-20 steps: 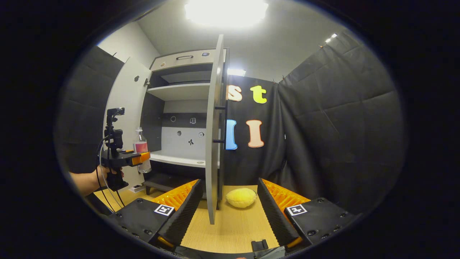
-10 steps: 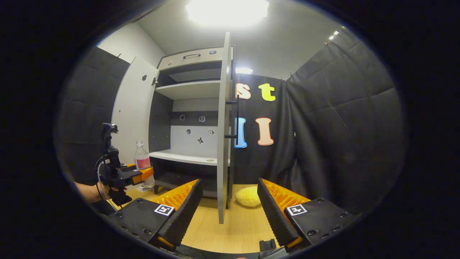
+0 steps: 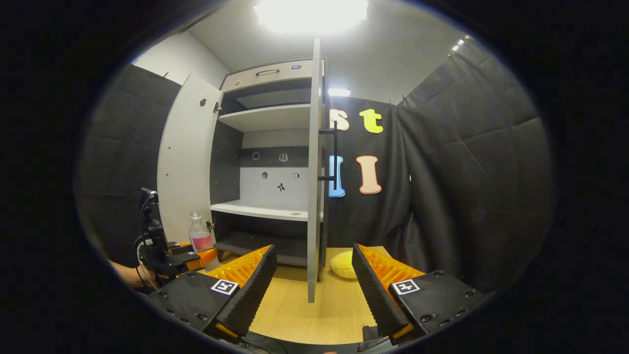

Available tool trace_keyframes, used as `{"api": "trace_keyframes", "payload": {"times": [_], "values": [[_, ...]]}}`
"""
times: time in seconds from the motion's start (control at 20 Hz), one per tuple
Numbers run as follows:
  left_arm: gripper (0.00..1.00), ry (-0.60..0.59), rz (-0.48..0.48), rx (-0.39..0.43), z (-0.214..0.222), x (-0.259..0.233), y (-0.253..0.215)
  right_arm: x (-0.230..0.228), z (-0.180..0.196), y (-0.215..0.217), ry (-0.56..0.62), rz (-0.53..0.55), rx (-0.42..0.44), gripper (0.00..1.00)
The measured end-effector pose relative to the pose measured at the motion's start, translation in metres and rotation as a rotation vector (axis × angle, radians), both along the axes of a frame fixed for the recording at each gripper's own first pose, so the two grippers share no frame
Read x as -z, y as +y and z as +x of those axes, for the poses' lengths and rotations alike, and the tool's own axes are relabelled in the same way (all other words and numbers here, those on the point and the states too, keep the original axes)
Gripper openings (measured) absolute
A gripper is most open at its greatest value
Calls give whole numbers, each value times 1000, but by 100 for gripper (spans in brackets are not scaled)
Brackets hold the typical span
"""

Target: Grasp the bottle in the cabinet with the left hand and place it on the coaster, then close the right door with the right hand and the left door with the left hand.

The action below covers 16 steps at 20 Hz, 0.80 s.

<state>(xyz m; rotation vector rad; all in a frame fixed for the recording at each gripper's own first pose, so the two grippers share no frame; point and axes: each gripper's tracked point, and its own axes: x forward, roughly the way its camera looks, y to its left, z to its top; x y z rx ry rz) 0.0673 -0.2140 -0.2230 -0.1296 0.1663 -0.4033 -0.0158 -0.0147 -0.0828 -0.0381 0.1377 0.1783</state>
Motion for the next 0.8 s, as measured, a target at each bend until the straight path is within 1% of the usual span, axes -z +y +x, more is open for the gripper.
{"api": "trace_keyframes", "payload": {"times": [0.1, 0.55, 0.8], "values": [[70, 7, 8, -6, -8, 15, 2, 4, 1, 2, 8, -8, -5, 98], [70, 140, 26, 28, -46, 88, -9, 17, 2, 17, 52, -40, -56, 98], [70, 190, 39, 23, -53, 124, -13, 20, 2, 16, 74, -53, -59, 98]]}}
